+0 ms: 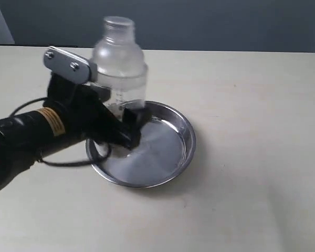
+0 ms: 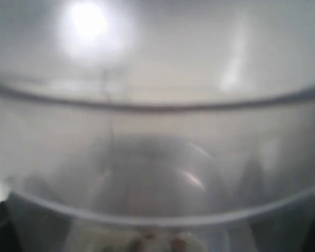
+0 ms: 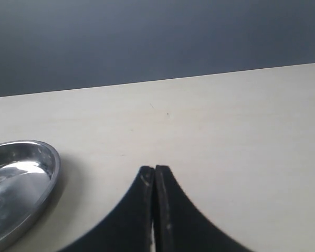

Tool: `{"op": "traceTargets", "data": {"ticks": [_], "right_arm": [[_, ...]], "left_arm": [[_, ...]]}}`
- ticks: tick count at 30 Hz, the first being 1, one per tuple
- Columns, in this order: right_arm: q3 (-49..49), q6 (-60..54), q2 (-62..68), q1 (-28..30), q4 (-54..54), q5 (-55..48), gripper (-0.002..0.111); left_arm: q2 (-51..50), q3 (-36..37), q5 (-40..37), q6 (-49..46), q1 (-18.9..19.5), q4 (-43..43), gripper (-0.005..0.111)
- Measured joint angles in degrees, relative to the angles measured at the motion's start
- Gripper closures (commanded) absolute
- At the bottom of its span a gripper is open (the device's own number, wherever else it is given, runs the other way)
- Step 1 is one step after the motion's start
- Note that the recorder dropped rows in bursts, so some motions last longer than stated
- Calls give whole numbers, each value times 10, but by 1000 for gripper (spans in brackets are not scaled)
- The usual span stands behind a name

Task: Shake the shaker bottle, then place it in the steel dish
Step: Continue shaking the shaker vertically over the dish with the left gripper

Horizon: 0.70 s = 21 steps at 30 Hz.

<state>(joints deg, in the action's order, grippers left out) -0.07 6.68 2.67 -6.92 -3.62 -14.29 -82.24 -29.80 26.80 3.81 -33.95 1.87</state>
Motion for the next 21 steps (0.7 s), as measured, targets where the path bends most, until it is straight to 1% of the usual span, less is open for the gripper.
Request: {"op": "traceTargets", "data": {"ticks": [1,2,3,5,9,11,13,15,16,17,19,21], "right_arm": [[0,0,0,0,0,0,109],[0,0,0,0,0,0,109],[0,0,0,0,0,0,109],[0,0,0,0,0,0,109],[0,0,0,0,0,0,109],[0,0,0,0,0,0,109],[0,0,0,0,0,0,109],[0,0,0,0,0,0,109],[0,0,0,0,0,0,109],[0,0,0,0,0,0,109],[0,0,0,0,0,0,109],[0,0,0,0,0,0,109]], "left_arm": [[0,0,2,9,-10,-46,106],[0,0,10,11,-16,-63,106],[-1,-1,21,8,-19,-63,106],[6,-15,42,-3,-16,-34,106],[44,-46,54,-4,-14,-11,106],[31,-42,45,-3,-15,0,106],[-7,-25,26,-2,-15,13,106],[-22,-9,-11,5,-15,-1,106],[-14,-7,-16,12,-16,-14,106],[1,-9,-9,22,-19,-31,106],[49,-21,32,33,-23,-49,106],[67,-27,72,25,-25,-42,106]]}}
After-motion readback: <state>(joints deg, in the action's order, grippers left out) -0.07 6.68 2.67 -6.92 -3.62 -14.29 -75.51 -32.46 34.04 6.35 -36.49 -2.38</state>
